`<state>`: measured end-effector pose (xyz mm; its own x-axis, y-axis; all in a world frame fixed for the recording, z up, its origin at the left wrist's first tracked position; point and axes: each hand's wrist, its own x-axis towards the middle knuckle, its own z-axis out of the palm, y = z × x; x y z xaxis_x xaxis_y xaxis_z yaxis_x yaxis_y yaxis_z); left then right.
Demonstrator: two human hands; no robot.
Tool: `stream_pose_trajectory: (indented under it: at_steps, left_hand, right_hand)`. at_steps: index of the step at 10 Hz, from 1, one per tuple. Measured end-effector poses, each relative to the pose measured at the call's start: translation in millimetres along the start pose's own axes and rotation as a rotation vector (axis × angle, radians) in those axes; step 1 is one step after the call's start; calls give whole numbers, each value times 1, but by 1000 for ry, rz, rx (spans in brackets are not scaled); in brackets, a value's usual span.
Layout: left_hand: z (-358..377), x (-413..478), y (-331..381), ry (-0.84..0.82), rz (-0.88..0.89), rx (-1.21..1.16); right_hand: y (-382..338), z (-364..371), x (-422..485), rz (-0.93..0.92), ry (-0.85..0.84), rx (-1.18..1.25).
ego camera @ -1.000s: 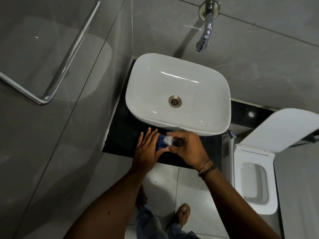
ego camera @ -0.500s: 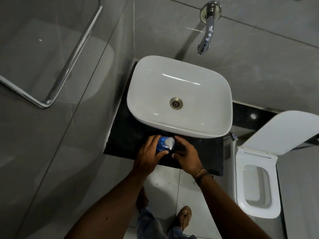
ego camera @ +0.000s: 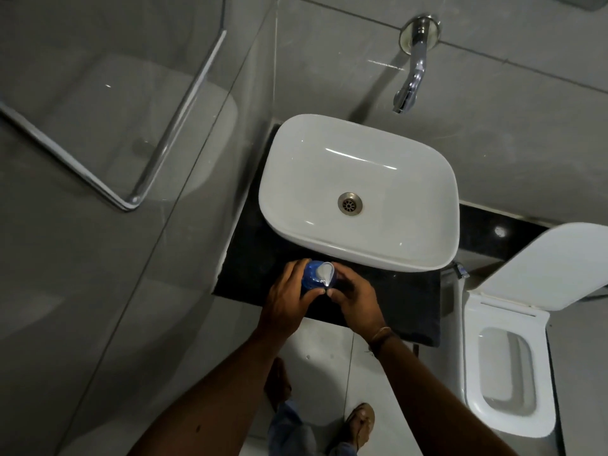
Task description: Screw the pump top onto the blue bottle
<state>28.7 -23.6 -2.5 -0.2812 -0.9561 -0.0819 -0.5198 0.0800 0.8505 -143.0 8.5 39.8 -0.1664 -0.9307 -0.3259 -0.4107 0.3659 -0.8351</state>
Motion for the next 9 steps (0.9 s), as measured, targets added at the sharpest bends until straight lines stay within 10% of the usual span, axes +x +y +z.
stream_pose_trajectory:
  at_steps: [9]
  left_hand:
    - [-67, -7, -44, 224, -150, 22]
  right_hand:
    - [-43, 94, 41, -17, -129, 41]
